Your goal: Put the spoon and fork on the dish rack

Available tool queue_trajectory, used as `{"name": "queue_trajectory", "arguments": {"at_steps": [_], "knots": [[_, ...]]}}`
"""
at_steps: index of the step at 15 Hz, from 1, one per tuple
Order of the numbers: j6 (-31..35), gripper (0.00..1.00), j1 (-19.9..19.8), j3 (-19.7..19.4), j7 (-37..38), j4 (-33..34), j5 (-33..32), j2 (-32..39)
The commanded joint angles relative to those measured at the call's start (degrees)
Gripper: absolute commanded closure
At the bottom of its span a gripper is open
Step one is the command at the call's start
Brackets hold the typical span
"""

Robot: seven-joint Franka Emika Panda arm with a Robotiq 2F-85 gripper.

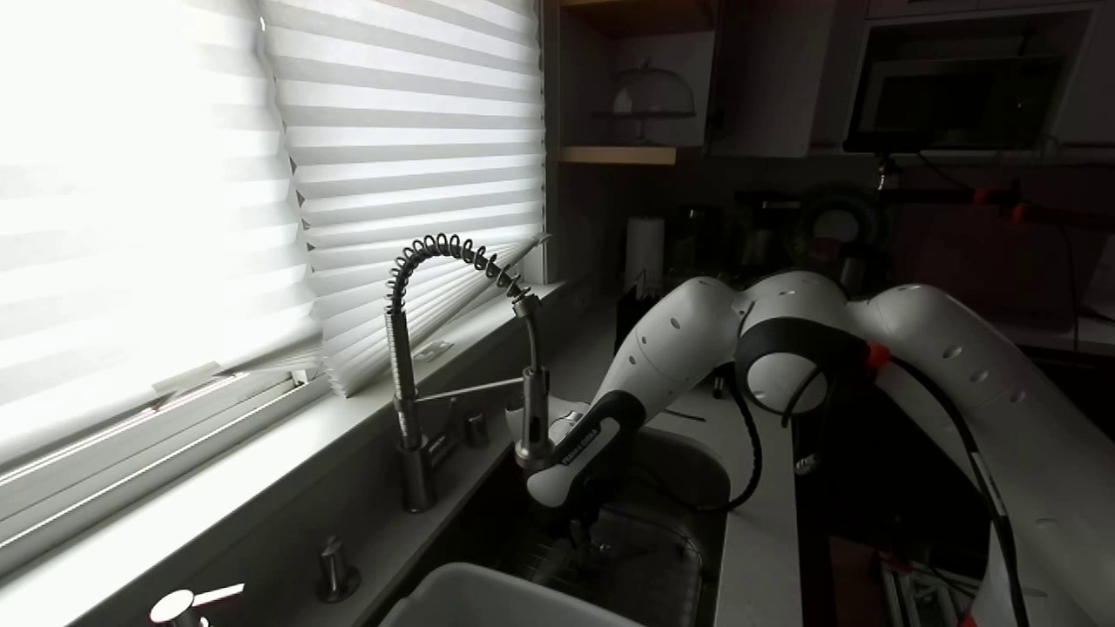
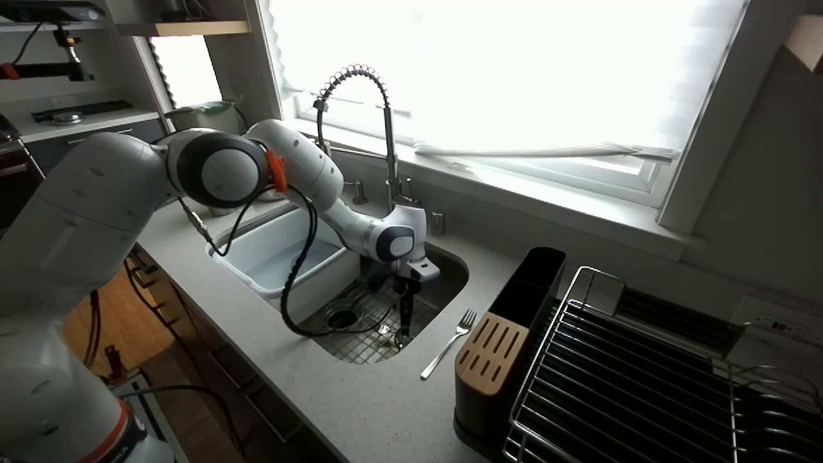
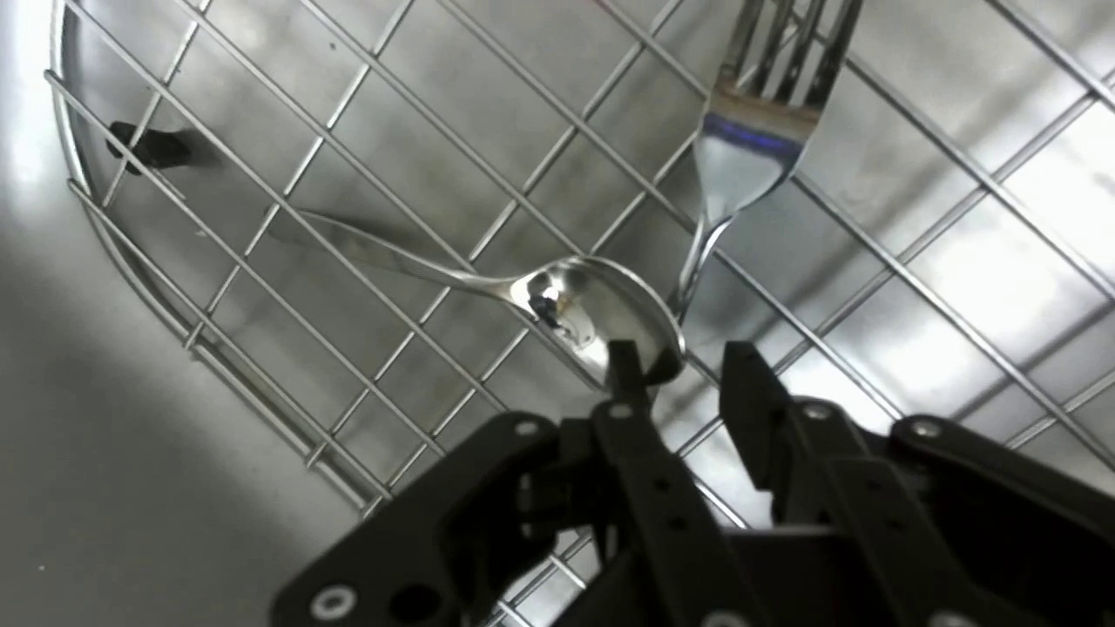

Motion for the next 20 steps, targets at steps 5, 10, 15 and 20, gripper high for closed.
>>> {"name": "queue_trajectory", "arguments": {"at_steps": [5, 10, 15, 20], "knots": [[-5.84, 1.0, 0.2, -0.1, -0.7, 1.99, 1.0, 0.69], [-8.31, 0.99, 0.55, -0.63, -0.55, 1.7, -0.04, -0.94], [-5.69, 1.0, 0.39, -1.81, 0.38, 0.19, -0.52, -4.36], [-2.95, 0.99, 0.36, -2.43, 0.62, -2.58, -0.7, -9.25]]}}
